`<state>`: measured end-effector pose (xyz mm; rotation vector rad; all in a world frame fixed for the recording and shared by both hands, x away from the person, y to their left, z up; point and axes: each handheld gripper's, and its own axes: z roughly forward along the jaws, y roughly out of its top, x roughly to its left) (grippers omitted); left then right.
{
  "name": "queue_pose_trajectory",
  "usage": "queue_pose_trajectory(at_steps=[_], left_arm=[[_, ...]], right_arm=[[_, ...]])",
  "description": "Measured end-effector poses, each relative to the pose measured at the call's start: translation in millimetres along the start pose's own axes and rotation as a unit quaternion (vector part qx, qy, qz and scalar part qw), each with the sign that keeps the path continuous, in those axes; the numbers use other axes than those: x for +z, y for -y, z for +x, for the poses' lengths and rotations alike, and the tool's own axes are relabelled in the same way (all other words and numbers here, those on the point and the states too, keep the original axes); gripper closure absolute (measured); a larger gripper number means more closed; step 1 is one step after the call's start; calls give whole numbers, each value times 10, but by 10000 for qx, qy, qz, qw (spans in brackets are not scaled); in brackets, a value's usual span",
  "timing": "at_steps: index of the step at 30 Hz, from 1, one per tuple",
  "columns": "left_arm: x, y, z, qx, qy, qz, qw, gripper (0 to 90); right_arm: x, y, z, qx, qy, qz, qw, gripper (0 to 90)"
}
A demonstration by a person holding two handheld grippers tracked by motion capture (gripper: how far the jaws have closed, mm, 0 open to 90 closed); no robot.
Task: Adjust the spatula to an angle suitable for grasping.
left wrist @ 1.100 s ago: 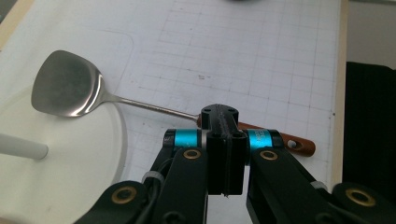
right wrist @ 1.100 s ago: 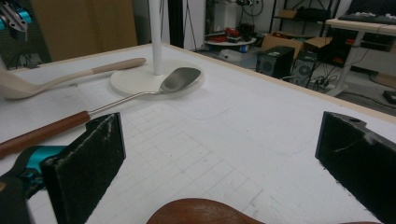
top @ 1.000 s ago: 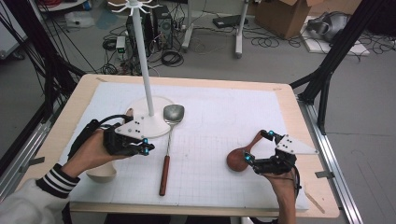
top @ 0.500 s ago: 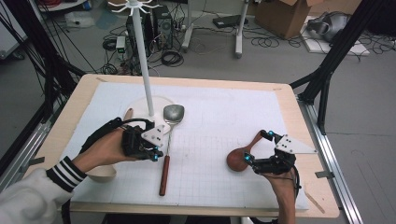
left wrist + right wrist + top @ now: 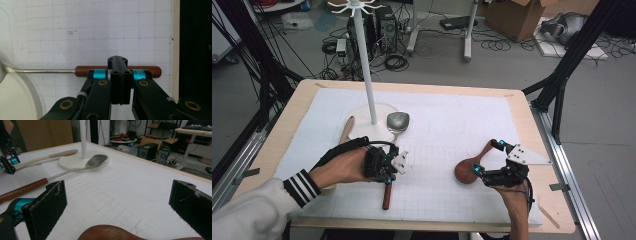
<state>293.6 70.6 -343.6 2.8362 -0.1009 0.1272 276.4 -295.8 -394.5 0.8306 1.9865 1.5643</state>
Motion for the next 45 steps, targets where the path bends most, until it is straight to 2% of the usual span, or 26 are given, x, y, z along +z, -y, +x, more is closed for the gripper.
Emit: queue_pose_trajectory(at_steps=[2, 5, 9, 19, 35, 45], left_arm=[[57, -22, -14, 102, -5, 98, 9999, 897], [110, -33, -35, 42, 70, 143, 9999, 897], [186, -54, -58, 79, 142, 271, 9995, 897], [326, -71, -81, 143, 172, 450, 9987, 897], [452, -110, -105, -45, 273, 677, 9973, 897], [479, -128, -139, -1, 251, 831, 9962, 897]], right_arm=[[-1, 0, 1, 4, -3, -3, 10000, 5], [-2, -1, -4, -23, 7, -23, 10000, 5], [0, -1, 3, 9, -2, -4, 10000, 5], [1, -1, 5, 23, 18, 3, 10000, 5], [-3, 1, 3, 36, 23, 0, 10000, 5], [15, 6, 8, 2, 48, 64, 10000, 5]])
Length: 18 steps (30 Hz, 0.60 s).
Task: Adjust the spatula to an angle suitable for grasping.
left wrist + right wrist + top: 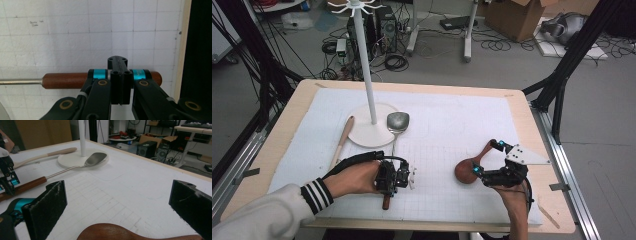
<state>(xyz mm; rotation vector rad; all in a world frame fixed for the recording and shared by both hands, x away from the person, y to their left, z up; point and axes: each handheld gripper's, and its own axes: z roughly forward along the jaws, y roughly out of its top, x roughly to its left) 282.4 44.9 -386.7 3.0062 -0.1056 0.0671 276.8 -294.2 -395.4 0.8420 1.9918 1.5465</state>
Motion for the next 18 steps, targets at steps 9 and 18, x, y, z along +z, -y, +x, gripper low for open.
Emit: queue_pose_trajectory(at_steps=[9, 18], left_arm=[[4, -24, -22, 20, -61, 85, 9999, 897], [56, -91, -43, 80, -105, 236, 9996, 896]], right_arm=[[-1, 0, 0, 13, 11, -2, 10000, 5], [3, 1, 1, 25, -2, 11, 10000, 5]])
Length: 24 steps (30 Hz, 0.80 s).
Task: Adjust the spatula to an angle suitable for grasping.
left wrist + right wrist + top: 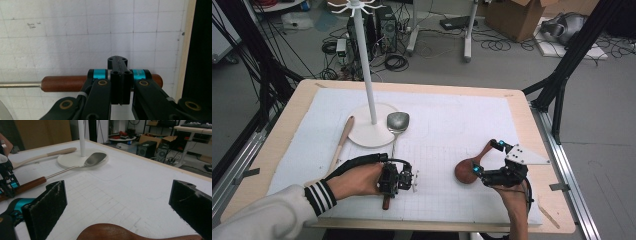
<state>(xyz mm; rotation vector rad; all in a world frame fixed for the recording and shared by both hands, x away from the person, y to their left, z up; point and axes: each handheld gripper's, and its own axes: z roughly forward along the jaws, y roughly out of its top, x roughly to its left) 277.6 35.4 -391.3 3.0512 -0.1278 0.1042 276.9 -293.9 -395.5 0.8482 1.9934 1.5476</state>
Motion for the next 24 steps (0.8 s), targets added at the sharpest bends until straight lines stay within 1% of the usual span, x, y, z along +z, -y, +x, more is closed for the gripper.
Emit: queue_pose_trajectory(at_steps=[3, 6, 7, 10, 13, 14, 16, 22, 23, 24], left_arm=[[4, -4, -5, 5, 1, 45, 10000, 897], [-5, 22, 0, -42, -17, 66, 10000, 897], [-15, 34, 7, -29, -20, 82, 10000, 897], [-27, 59, 8, -89, -11, 88, 9999, 897], [-34, 76, 12, -60, -32, 111, 9999, 897], [-35, 82, 10, -74, -31, 114, 9999, 897], [-35, 97, 8, -89, -28, 131, 9999, 897], [-50, 171, 19, -141, -58, 146, 9998, 896], [-49, 188, 17, -197, -63, 114, 9997, 896], [-60, 201, 27, -169, -64, 136, 9997, 896]], right_arm=[[-3, 1, -3, -6, 13, -4, 10000, 5], [-10, 1, -10, 9, 17, -27, 10000, 5], [-12, 1, -12, 6, 16, -23, 10000, 5], [-11, 1, -14, 1, 24, -28, 10000, 5], [-10, 1, -8, 27, 14, -28, 10000, 5], [-11, 0, -14, -11, 23, -28, 10000, 5], [-11, 1, -10, 9, 21, -22, 10000, 5], [-10, 2, -10, 16, 16, -5, 10000, 5], [-10, 2, -10, 16, 16, -5, 10000, 5], [-10, 1, -10, 14, 18, -4, 10000, 5]])
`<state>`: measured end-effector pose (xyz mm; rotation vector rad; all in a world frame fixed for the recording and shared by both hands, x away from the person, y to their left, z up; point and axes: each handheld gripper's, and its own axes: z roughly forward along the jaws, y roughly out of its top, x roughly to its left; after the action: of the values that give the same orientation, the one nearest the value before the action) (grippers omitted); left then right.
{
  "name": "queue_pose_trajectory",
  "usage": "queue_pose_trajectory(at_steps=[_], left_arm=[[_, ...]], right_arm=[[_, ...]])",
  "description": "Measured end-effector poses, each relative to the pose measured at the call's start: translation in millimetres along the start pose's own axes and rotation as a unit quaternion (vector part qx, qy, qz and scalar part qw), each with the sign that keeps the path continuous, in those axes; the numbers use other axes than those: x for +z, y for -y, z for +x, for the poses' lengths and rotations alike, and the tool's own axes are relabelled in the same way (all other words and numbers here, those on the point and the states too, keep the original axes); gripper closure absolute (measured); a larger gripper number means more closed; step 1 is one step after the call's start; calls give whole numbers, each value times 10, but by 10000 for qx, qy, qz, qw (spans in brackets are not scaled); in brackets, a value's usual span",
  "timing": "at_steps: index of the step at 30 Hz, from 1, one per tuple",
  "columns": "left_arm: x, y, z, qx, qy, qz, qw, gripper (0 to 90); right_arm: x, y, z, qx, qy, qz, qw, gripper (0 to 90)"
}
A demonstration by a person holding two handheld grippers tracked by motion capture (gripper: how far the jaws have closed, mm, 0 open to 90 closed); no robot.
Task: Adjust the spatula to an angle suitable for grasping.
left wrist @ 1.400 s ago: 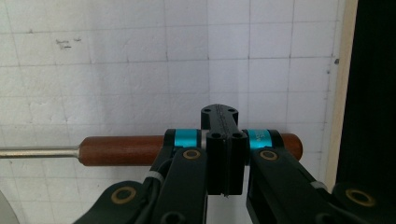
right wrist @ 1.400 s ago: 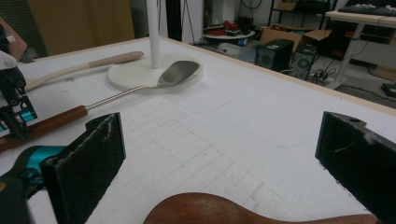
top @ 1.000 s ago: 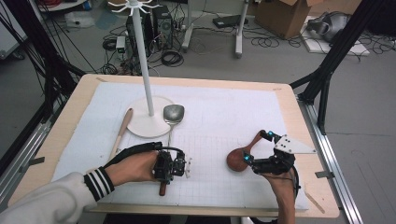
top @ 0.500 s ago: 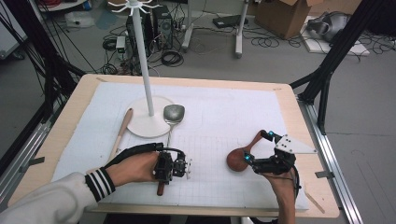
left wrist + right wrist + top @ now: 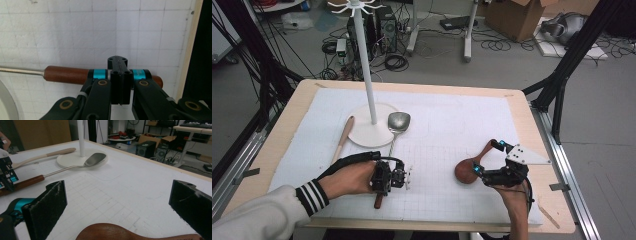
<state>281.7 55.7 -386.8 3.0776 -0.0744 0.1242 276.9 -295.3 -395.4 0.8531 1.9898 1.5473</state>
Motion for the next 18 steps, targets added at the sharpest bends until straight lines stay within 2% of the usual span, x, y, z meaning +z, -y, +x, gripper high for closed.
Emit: queue_pose_trajectory(at_steps=[6, 8, 12, 18], left_arm=[[-22, 52, 3, -79, -50, 4, 10000, 897], [-20, 35, -11, -29, -98, 22, 9999, 897], [4, -11, -30, 54, -61, 47, 10000, 897], [18, -11, -28, 35, -37, 71, 10000, 897]], right_arm=[[2, 1, -2, -20, 7, 20, 10000, 5], [12, 1, -3, -28, 13, 9, 10000, 5], [20, 2, 4, -55, 8, 30, 10000, 5], [10, 3, -8, -56, 23, 13, 10000, 5]])
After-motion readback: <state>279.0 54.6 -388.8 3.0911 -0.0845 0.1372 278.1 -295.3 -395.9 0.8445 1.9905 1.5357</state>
